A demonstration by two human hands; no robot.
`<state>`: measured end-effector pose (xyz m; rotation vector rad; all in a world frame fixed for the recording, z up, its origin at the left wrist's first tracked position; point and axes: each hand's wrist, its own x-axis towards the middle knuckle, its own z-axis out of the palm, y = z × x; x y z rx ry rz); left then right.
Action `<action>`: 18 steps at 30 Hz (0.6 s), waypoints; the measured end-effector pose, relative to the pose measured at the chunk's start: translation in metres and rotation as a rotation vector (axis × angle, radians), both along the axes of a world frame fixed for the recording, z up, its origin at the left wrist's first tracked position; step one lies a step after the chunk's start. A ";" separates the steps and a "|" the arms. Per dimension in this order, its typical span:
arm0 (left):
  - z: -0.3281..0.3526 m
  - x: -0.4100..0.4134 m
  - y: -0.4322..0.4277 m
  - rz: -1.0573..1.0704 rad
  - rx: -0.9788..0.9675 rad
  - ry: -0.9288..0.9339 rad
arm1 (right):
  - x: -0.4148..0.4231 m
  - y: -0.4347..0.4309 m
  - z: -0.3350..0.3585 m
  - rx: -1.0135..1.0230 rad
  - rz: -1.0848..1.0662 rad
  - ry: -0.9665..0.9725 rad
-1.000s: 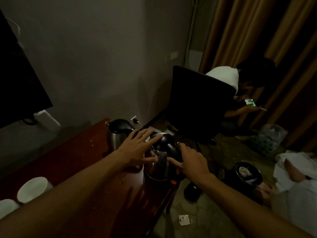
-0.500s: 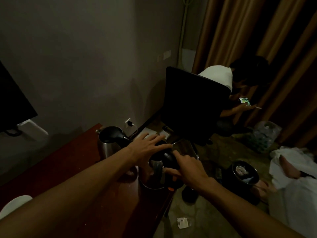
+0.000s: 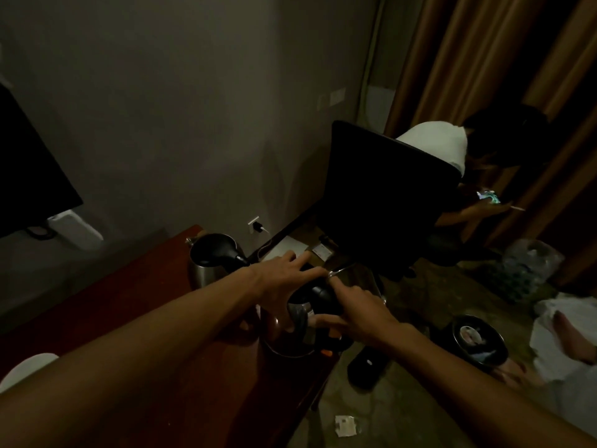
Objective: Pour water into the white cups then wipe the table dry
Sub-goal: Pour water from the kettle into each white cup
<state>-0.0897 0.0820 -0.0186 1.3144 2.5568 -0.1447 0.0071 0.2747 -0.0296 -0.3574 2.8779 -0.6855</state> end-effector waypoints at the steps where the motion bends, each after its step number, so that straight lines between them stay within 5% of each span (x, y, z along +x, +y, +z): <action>1: -0.001 0.000 -0.001 0.017 0.016 -0.017 | -0.002 0.001 -0.002 -0.029 -0.002 0.000; 10: -0.017 0.004 -0.012 0.089 0.078 0.024 | -0.015 0.003 -0.026 -0.430 -0.040 -0.025; 18: -0.012 0.005 -0.008 0.123 0.030 0.001 | -0.013 0.004 -0.029 -0.499 -0.002 -0.017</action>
